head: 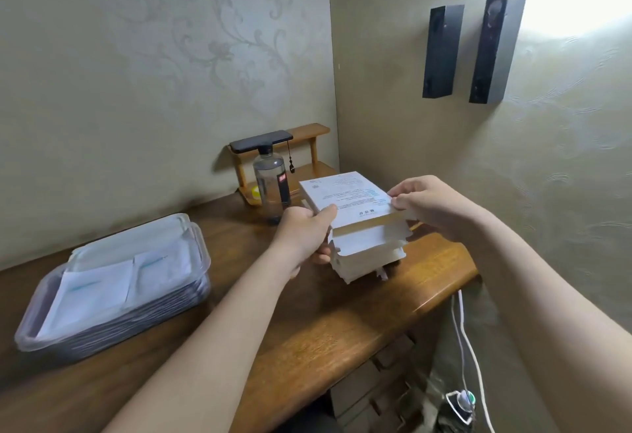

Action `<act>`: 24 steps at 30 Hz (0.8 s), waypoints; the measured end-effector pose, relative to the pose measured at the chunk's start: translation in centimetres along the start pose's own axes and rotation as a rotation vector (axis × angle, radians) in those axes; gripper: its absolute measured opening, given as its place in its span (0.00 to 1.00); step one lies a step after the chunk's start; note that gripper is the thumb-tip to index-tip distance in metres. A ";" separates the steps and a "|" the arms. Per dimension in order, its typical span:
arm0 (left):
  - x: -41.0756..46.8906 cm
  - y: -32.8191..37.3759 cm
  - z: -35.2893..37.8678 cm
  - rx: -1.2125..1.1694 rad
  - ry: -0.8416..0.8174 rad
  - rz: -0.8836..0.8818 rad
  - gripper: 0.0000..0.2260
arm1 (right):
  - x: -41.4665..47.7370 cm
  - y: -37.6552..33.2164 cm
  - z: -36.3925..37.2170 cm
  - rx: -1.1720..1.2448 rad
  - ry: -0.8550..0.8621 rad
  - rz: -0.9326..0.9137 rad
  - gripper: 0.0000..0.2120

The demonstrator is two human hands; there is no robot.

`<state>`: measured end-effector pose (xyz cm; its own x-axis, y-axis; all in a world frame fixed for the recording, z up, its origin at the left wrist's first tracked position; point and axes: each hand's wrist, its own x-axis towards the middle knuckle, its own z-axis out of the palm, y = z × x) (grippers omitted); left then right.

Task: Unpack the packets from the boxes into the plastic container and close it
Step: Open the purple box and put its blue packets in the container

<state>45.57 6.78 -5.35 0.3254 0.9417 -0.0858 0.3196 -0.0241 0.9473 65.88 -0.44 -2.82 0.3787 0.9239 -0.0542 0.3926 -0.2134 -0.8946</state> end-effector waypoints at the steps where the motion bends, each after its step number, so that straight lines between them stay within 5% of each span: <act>1: 0.0 0.0 0.2 0.037 0.008 0.010 0.17 | 0.1 0.3 0.1 -0.040 0.010 -0.004 0.10; 18: 0.7 -1.5 1.1 0.217 0.039 0.051 0.17 | 1.6 1.8 0.7 -0.315 0.046 -0.023 0.12; 24: 0.5 -1.0 -0.5 0.217 0.142 0.079 0.14 | 1.0 0.1 0.3 -0.371 0.184 -0.099 0.09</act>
<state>44.94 7.41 -6.17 0.2335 0.9714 0.0442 0.4862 -0.1560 0.8598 66.07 0.57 -3.08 0.4544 0.8806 0.1344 0.6967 -0.2574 -0.6696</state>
